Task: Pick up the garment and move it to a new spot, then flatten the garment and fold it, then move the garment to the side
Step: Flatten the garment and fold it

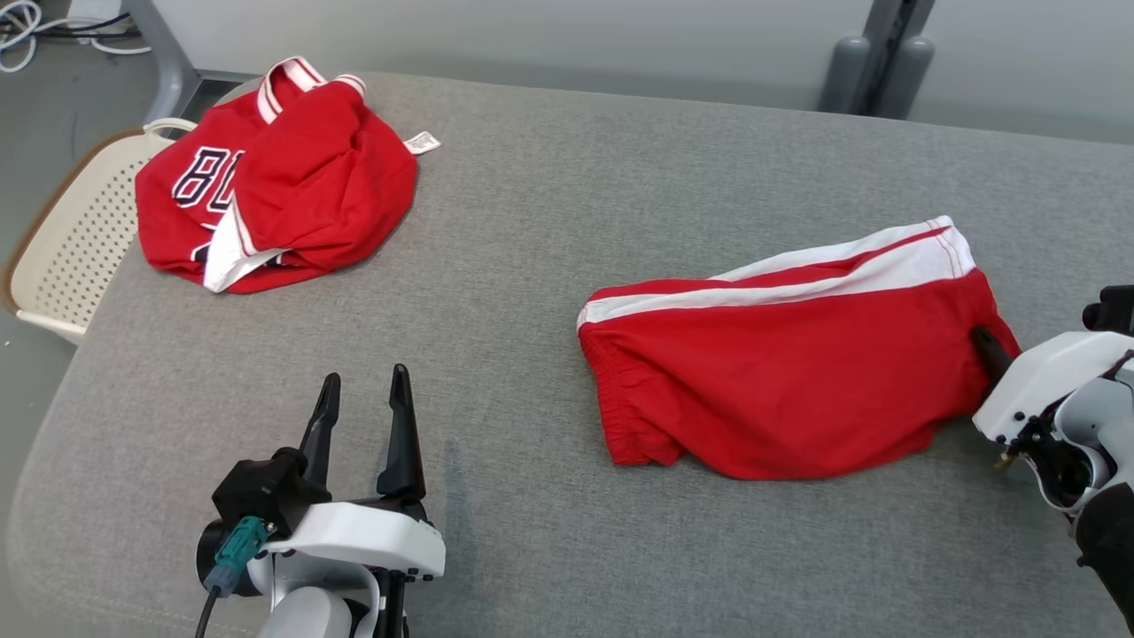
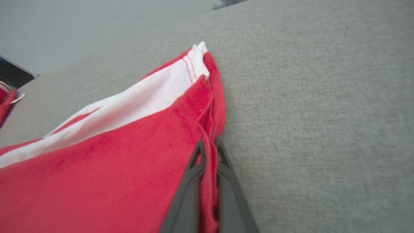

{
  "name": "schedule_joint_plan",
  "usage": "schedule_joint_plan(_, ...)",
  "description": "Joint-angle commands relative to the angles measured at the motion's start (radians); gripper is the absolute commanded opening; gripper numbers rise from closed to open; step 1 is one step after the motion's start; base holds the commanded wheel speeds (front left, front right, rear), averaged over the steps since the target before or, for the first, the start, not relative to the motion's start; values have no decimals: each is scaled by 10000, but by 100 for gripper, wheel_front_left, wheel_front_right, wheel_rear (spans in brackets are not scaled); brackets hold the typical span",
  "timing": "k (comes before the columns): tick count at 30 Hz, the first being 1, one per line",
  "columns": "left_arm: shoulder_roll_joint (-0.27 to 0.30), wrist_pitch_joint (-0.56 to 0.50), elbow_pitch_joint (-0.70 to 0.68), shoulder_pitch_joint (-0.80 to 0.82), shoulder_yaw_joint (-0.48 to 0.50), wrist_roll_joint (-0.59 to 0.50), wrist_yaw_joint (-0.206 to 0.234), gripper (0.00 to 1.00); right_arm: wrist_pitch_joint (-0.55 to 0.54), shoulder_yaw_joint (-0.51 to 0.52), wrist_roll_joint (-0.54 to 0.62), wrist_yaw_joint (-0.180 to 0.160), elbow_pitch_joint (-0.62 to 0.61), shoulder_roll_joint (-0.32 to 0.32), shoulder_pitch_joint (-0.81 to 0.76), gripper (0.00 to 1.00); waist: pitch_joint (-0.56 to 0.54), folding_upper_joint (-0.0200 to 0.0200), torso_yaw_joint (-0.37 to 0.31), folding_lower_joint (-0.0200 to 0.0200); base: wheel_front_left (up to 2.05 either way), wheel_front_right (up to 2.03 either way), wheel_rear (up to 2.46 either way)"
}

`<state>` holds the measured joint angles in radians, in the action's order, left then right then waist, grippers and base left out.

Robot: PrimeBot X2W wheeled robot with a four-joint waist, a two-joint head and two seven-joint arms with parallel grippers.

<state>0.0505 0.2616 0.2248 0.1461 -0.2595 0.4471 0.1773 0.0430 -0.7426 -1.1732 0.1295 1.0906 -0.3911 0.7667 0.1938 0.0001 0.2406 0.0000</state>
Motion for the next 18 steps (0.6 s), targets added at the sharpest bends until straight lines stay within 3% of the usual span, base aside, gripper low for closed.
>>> schedule_joint_plan(1,27,48,11,-104,53,-83,-16,100,166,65,-95,22,-136,-48,-30,0,-48,-1,-148,0,0,0,0)
schedule_joint_plan(18,22,48,-9,-226,-98,-255,-214,100,1588,733,-1279,22,-1936,-752,-1981,0,-290,-1,-1784,0,0,0,0)
